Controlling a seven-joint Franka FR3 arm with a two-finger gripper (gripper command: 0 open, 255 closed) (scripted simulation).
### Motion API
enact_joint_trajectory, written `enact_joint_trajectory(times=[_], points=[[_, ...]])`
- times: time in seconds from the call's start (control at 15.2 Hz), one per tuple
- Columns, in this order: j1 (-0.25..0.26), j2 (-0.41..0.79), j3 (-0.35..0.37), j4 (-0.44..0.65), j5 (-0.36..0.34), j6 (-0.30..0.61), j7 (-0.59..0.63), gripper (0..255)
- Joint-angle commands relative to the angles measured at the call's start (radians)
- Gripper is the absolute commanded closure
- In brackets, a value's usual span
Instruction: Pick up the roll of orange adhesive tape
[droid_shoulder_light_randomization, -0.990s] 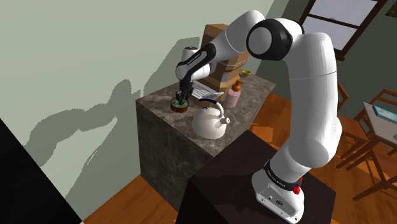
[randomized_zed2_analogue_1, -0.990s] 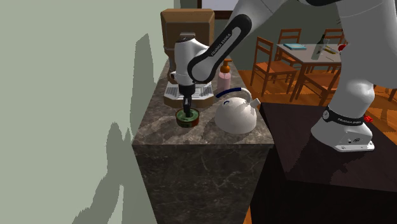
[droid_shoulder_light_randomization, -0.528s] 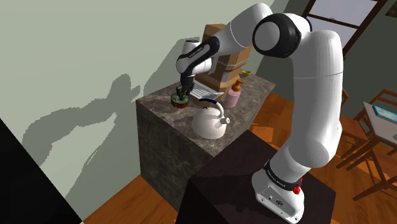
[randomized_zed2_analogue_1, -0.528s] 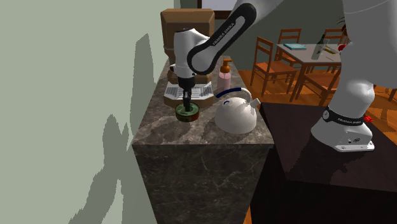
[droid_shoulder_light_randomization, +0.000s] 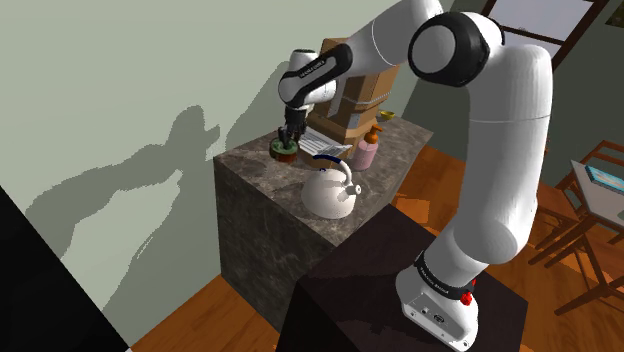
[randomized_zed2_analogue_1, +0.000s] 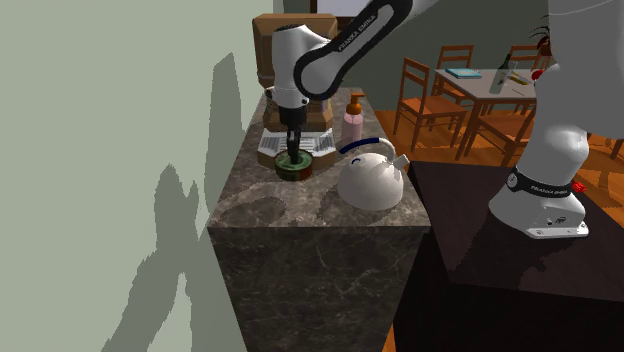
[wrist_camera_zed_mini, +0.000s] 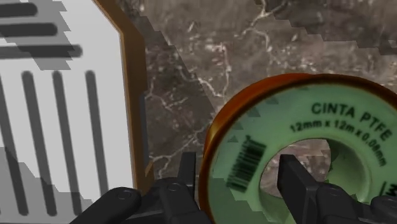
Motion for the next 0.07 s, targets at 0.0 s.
enact_joint_trajectory(times=[0.0], points=[[0.0, -0.005, 0.0, 0.001, 0.0, -0.006, 0.0, 255]])
